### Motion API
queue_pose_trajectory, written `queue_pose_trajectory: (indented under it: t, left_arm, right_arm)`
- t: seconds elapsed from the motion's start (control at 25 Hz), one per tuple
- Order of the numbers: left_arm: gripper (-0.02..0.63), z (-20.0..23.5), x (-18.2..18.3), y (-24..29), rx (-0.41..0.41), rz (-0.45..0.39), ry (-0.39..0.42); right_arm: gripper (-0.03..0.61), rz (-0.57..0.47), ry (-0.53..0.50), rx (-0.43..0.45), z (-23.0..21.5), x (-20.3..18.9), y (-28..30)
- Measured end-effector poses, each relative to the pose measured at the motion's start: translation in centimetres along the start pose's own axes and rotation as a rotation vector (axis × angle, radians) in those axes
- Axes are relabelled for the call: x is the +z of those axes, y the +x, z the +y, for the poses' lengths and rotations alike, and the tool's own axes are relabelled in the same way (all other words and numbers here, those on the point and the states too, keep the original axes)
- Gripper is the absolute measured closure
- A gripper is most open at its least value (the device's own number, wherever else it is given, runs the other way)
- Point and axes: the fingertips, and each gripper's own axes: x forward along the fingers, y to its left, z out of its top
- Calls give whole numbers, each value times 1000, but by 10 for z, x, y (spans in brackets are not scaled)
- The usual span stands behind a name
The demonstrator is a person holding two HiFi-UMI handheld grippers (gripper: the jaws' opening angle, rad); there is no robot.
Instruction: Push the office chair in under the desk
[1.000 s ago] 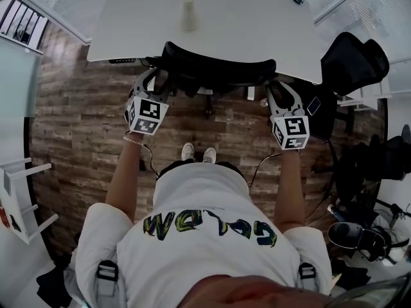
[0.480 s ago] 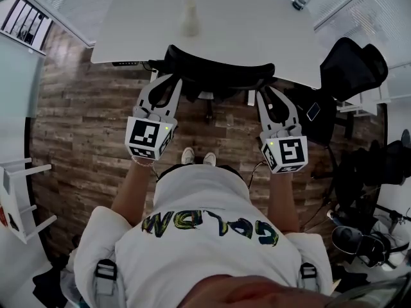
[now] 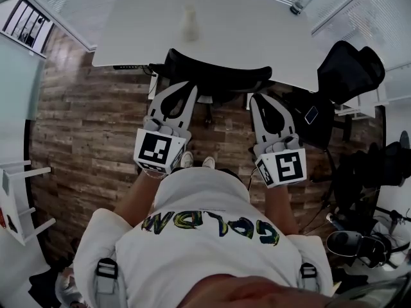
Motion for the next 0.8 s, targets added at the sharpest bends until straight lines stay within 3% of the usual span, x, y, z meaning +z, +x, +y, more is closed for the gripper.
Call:
queue_pose_trajectory:
  t: [0.8]
  left_arm:
    - [588,-7,10,-4,-15,-16,25]
  right_arm:
    - [546,2,3,11,7,-2,1]
